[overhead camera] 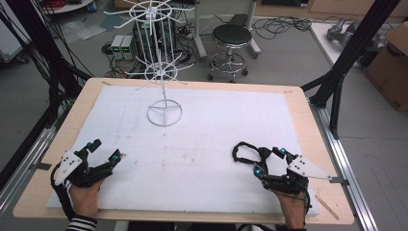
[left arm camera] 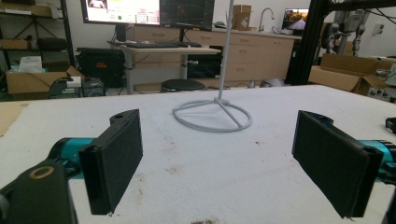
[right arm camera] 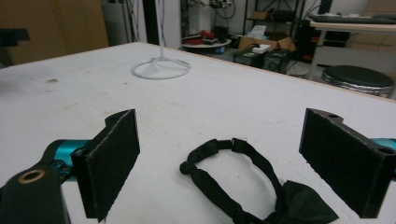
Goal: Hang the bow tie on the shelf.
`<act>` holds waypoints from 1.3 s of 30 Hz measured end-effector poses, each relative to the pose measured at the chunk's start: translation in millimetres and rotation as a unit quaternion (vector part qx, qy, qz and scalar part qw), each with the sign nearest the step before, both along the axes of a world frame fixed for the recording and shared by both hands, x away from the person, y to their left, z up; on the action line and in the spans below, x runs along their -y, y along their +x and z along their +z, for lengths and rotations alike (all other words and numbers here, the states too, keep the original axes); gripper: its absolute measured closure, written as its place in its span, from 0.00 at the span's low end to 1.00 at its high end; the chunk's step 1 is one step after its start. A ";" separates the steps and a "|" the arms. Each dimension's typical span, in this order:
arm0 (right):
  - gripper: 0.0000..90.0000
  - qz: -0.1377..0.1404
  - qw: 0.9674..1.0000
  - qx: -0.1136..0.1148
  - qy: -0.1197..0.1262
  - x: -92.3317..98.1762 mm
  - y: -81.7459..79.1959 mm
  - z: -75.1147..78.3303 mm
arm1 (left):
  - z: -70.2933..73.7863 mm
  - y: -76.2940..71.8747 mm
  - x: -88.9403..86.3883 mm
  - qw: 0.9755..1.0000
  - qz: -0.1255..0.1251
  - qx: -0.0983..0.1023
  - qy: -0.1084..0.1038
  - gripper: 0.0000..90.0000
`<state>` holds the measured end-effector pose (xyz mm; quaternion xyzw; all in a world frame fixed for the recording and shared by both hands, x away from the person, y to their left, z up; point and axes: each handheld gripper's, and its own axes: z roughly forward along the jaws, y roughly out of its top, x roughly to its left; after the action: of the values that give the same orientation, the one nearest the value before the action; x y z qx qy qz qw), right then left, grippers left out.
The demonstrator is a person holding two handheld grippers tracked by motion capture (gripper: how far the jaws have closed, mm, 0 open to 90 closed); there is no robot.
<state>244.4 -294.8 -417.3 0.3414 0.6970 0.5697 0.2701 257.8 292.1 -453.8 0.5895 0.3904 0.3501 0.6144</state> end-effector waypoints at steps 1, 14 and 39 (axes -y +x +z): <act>0.12 0.003 1.000 -0.002 0.000 0.2 0.6 2.2 | 0.0 0.0 0.0 1.000 0.000 0.000 0.000 0.18; 0.12 0.035 0.996 -0.031 -0.072 -5.3 15.0 25.4 | -0.1 -0.1 -0.5 1.000 0.000 0.000 -0.001 0.18; 0.35 0.133 0.952 -0.181 -0.209 -14.6 65.3 28.9 | -0.2 0.2 -1.5 1.000 -0.001 -0.001 -0.011 0.18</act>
<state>309.7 -280.2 -388.4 0.2793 0.8767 0.3707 0.1265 258.0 293.6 -454.0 0.5839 0.3943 0.3443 0.6206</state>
